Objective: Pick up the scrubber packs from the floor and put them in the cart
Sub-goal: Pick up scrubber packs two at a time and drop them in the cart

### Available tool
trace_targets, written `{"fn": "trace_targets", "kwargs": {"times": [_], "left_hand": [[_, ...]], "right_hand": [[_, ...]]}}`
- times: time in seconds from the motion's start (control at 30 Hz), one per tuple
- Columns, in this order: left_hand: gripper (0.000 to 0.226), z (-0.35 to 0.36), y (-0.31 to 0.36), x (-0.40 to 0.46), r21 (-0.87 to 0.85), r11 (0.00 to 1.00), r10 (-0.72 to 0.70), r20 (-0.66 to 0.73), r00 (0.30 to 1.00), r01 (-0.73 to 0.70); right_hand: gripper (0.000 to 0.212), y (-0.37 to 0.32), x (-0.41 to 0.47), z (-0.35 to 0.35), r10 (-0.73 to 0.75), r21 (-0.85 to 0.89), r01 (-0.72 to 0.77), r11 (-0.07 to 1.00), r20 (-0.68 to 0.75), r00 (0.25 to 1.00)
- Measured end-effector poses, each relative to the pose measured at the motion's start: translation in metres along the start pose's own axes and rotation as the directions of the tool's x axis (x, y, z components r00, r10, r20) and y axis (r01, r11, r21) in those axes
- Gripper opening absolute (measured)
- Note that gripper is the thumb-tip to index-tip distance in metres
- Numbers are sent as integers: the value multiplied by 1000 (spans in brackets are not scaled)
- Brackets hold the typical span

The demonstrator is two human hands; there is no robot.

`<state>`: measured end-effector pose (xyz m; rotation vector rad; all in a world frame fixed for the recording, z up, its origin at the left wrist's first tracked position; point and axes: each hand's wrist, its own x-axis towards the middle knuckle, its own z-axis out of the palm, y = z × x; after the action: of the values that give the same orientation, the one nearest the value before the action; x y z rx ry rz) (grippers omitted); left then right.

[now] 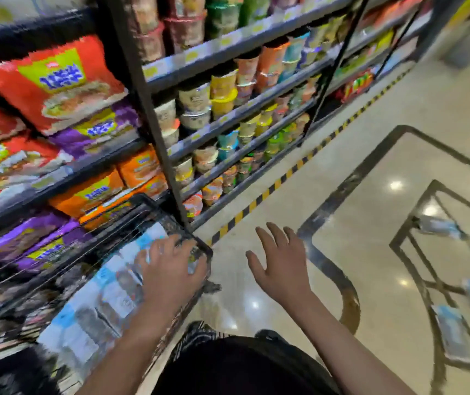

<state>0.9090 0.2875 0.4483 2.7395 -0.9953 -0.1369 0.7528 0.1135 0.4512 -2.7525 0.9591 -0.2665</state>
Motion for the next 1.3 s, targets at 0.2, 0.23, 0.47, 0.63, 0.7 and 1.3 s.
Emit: {"fn": "trace_targets", "kwargs": {"times": [0.2,0.23,0.47,0.63,0.7,1.3], "left_hand": [[48,30,151,-5,-33,938,347,27,938,-346],[48,37,174,-8,-27,920,393,43,919,-392],[46,67,317,-43,-65,735,678,108,727,-675],[48,83,388,-59,-92,588,804,170,569,-804],[47,89,416,-65,-91,529,838,212,502,-844],[54,176,666,-100,-181,121,950,305,61,-976]], "right_hand": [[54,120,-74,-44,290,-7,-293,956,-136,947],[55,139,-88,-50,347,-4,-351,936,-151,926],[55,242,-187,-83,671,51,-679,732,-224,707],[57,277,-242,-89,823,89,-831,549,-230,519],[58,287,-260,-88,854,129,-863,489,-272,443],[71,439,-341,-131,987,142,-988,67,-151,45]]}}
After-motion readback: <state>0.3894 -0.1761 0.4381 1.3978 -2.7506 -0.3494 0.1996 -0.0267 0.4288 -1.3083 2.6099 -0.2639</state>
